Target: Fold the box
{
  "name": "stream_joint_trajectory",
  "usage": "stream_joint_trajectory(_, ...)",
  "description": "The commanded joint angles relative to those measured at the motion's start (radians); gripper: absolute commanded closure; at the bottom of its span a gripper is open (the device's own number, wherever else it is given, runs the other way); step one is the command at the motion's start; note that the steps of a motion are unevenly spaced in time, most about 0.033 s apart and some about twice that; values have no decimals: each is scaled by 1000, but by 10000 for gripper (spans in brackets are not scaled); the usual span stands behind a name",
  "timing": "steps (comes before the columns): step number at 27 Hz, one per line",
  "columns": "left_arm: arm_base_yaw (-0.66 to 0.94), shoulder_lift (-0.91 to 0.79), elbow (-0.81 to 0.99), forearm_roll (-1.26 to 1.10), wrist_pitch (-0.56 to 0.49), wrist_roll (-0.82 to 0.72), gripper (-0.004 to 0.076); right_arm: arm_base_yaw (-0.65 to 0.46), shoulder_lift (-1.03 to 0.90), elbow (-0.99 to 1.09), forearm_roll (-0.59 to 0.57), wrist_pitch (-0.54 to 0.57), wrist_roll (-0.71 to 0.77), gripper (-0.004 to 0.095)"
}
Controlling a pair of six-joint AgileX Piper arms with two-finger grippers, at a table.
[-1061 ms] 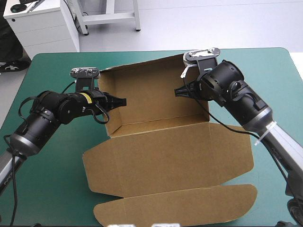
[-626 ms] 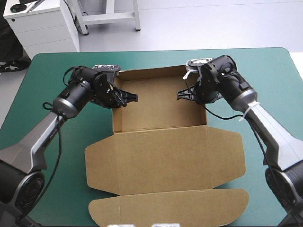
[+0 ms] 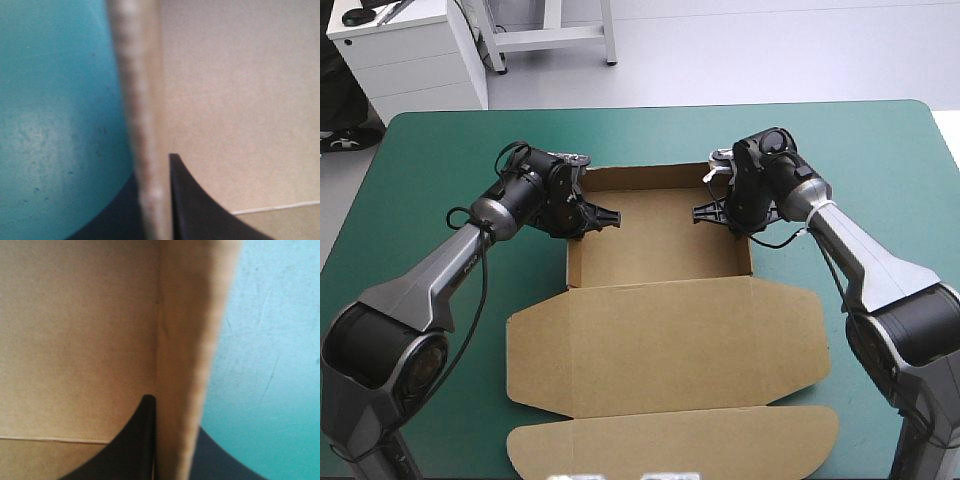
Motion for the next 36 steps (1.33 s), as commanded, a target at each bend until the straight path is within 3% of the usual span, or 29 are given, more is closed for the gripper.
stream_joint_trajectory(1,-15,-40,-34,-11,-51,13,734,-20,-50,-33,1,0,-29,908)
stream_joint_trajectory(4,-15,-22,-34,-11,-53,14,732,-41,-50,-33,8,0,-40,898)
stream_joint_trajectory(6,-15,-13,-36,-12,-53,21,698,-63,-50,-33,41,0,-60,804)
stream_joint_trajectory(11,-15,-12,-38,-12,-55,29,520,-80,-50,-33,84,-1,-91,493)
stream_joint_trajectory(14,-15,-12,-67,-14,-59,50,323,-80,-50,-33,84,-25,-102,310)
stream_joint_trajectory(17,-15,-12,-105,-9,-54,50,268,-80,-50,-33,84,-59,-102,258)
stream_joint_trajectory(22,-15,-12,-198,14,-18,51,268,-80,-50,-72,84,-69,-103,255)
stream_joint_trajectory(28,-15,-12,-343,95,138,75,286,-80,-72,-196,84,-14,-135,255)
stream_joint_trajectory(30,-15,-12,-390,120,188,116,361,-83,-82,-238,74,13,-140,255)
stream_joint_trajectory(34,-15,-58,-411,83,188,145,683,-83,-132,-257,69,19,-140,255)
stream_joint_trajectory(35,-15,-74,-403,66,188,154,729,-83,-145,-257,69,19,-140,255)
stream_joint_trajectory(36,-15,-95,-390,57,188,164,725,-83,-161,-257,69,19,-148,255)
